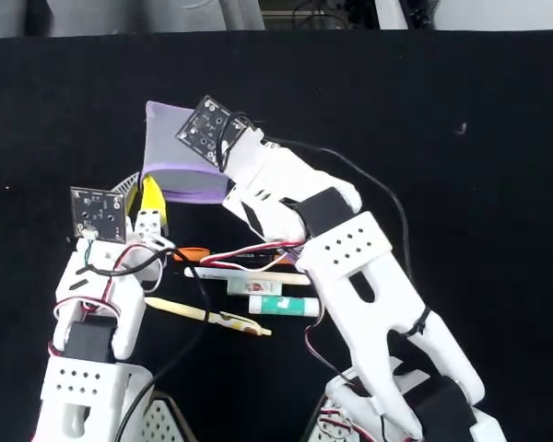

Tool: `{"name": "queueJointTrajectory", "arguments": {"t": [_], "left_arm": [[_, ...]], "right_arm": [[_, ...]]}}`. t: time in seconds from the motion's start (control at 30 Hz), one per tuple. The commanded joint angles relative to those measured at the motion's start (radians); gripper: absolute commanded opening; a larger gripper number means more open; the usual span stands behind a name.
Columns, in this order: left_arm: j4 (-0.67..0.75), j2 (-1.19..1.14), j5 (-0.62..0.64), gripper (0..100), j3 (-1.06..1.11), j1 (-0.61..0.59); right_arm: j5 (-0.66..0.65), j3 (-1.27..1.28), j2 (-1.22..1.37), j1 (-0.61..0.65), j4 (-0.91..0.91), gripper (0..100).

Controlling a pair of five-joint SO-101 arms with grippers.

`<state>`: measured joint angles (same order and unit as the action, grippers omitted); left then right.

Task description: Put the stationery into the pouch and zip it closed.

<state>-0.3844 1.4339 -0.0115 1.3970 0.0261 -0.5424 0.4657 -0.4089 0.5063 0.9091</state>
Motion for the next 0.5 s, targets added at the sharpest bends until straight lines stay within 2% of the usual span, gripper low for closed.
{"name": "queueJointTrajectory", "arguments": {"t": [0.0, 0.37, 0.47], "left_arm": [[-0.003, 0.017, 0.005, 3, 0.002, 0.05], [0.003, 0.014, 0.003, 3, 0.012, 0.048], [0.005, 0.008, 0.005, 10, 0.008, 0.048]], "right_arm": [[-0.028, -0.01, -0.042, 0.014, 0.02, 1.1], [-0.034, -0.01, -0.044, 0.011, 0.041, 1.1], [-0.034, -0.01, -0.044, 0.011, 0.041, 1.1]]}}
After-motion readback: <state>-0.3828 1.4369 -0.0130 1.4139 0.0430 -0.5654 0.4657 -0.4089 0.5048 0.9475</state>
